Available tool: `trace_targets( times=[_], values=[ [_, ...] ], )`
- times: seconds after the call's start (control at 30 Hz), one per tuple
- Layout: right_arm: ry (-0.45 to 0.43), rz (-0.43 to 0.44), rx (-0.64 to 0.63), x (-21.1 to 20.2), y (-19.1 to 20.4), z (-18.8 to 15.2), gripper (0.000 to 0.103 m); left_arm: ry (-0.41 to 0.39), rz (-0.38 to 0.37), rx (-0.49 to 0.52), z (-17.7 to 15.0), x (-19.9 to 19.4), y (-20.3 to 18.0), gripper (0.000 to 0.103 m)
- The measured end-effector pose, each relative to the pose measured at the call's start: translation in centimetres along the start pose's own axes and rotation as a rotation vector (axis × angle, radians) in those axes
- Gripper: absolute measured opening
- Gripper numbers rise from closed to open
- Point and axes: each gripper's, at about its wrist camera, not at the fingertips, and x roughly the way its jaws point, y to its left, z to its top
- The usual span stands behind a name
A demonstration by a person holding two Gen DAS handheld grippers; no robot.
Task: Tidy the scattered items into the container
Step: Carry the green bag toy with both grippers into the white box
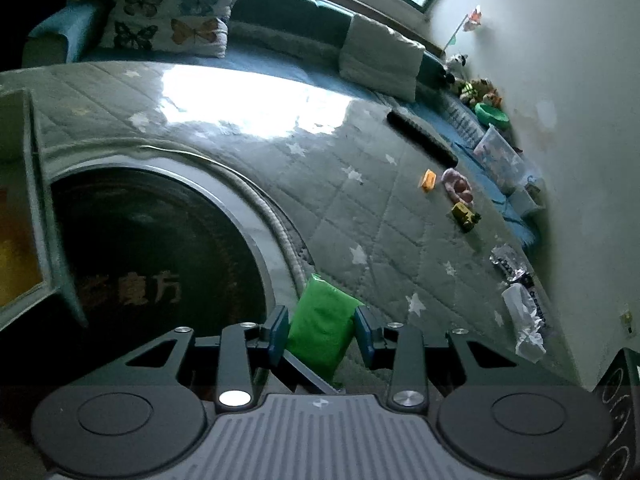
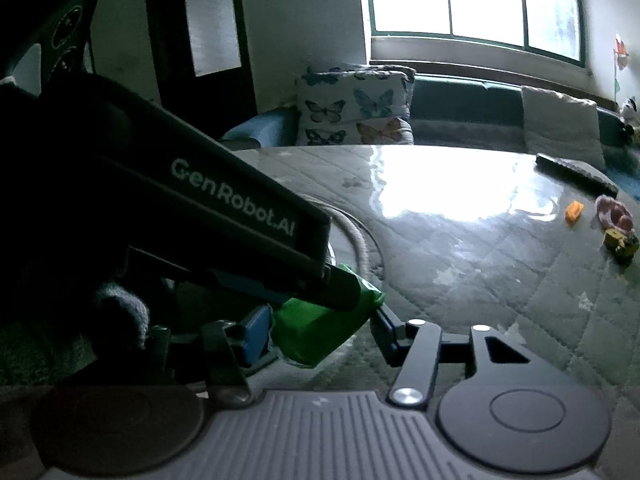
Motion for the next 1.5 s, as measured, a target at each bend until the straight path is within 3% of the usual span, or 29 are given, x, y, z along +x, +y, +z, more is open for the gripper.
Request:
trace_targets(
  times=[0.4, 0.83, 1.1, 1.4, 1.5],
  values=[
    [-0.077, 0.125, -0.131, -2.4, 6.1, 3.3, 0.055, -0.154, 0.091, -0.061, -0.2, -8.7, 2.4, 0.038],
    [-0.088, 0.330, -0.245, 1.5, 16.1, 7.0, 0.055, -0.279, 0.236, -0.209, -0.5, -16.2, 11.4, 0.038],
    [-0.046, 0.410, -0.299, 4.8, 20.8, 6.6, 0.055, -0.290, 0.276, -0.312, -1.5, -17.6, 16.3, 0.038],
    [-0.022, 0.403, -0.321, 5.7, 21.1, 5.7, 0.057, -0.283, 0.257, -0.344, -1.9, -17.0, 17.8, 0.038],
    [-0.028, 0.396, -0.321, 5.2, 21.0, 5.4, 0.065, -0.282, 0.265, -0.341, -2.1, -17.1, 17.6, 0.038]
  ],
)
